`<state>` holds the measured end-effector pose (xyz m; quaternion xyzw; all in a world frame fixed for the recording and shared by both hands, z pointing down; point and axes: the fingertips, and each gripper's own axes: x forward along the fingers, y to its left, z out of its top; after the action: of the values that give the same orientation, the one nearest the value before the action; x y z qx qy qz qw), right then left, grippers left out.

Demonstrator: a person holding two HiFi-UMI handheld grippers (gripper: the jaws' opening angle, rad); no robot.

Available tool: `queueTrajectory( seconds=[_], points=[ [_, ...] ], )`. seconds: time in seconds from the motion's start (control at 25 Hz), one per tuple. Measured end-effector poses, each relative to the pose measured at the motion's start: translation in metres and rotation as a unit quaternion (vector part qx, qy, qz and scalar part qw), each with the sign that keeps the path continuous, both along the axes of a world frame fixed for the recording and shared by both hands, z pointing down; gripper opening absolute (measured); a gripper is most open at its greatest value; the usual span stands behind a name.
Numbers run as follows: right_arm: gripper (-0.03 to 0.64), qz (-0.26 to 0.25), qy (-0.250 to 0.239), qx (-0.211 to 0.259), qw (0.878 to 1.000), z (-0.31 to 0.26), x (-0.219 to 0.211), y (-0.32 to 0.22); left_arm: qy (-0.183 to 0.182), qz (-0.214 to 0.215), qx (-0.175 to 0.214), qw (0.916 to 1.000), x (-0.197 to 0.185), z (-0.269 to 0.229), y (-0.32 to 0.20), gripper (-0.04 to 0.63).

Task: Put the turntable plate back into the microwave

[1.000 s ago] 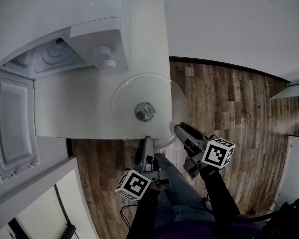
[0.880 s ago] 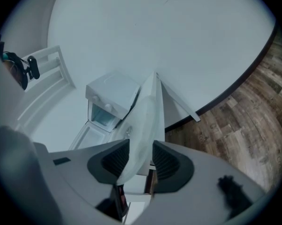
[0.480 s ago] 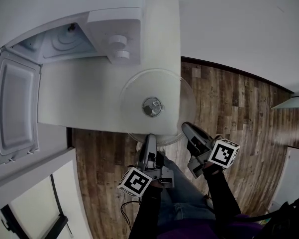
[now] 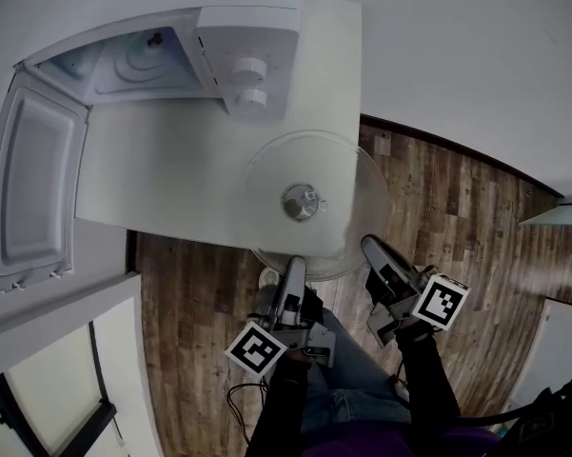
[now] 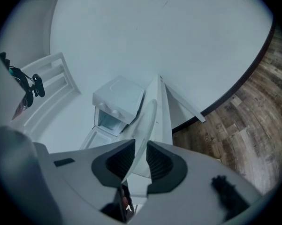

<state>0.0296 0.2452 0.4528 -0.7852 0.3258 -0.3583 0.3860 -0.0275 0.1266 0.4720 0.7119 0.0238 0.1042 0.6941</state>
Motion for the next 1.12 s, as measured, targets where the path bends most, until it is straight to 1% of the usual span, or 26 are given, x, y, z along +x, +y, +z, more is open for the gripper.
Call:
queueTrajectory(
  seconds=[0.12, 0.2, 0.32, 0.48, 0.6, 0.72, 0.8, 0.96, 1.12],
  points=[
    [0.083, -0.001, 0.007, 0.0, 1.0, -0.008, 0.0, -0.001, 0.011, -0.003, -0.011, 0.9999, -0.001, -0.005, -0.001, 0.051],
    [0.083, 0.001, 0.004, 0.012, 1.0, -0.012, -0.002, -0.005, 0.017, -0.01, -0.02, 0.9996, -0.003, -0.009, -0.004, 0.051],
    [0.084, -0.005, 0.008, 0.014, 1.0, -0.019, -0.004, -0.011, 0.03, -0.025, -0.038, 0.9985, -0.007, -0.015, -0.01, 0.054],
    [0.083, -0.023, 0.021, 0.014, 0.999, -0.03, -0.006, -0.024, 0.059, -0.047, -0.039, 0.9963, -0.013, -0.026, -0.022, 0.051],
    [0.083, -0.044, 0.038, 0.008, 0.998, -0.038, -0.008, -0.038, 0.079, -0.064, -0.039, 0.994, -0.016, -0.035, -0.035, 0.048],
    [0.085, -0.073, 0.055, 0.002, 0.996, -0.044, -0.011, -0.055, 0.091, -0.082, -0.037, 0.9917, -0.024, -0.041, -0.049, 0.044],
    [0.087, -0.089, 0.058, 0.005, 0.994, -0.047, -0.015, -0.067, 0.098, -0.097, -0.039, 0.9897, -0.03, -0.044, -0.059, 0.044],
    [0.087, -0.119, 0.064, 0.015, 0.991, -0.053, -0.02, -0.091, 0.114, -0.131, -0.047, 0.9837, -0.041, -0.051, -0.079, 0.044],
    [0.091, -0.156, 0.079, 0.015, 0.984, -0.06, -0.026, -0.119, 0.13, -0.165, -0.044, 0.9766, -0.054, -0.058, -0.102, 0.044]
  ],
)
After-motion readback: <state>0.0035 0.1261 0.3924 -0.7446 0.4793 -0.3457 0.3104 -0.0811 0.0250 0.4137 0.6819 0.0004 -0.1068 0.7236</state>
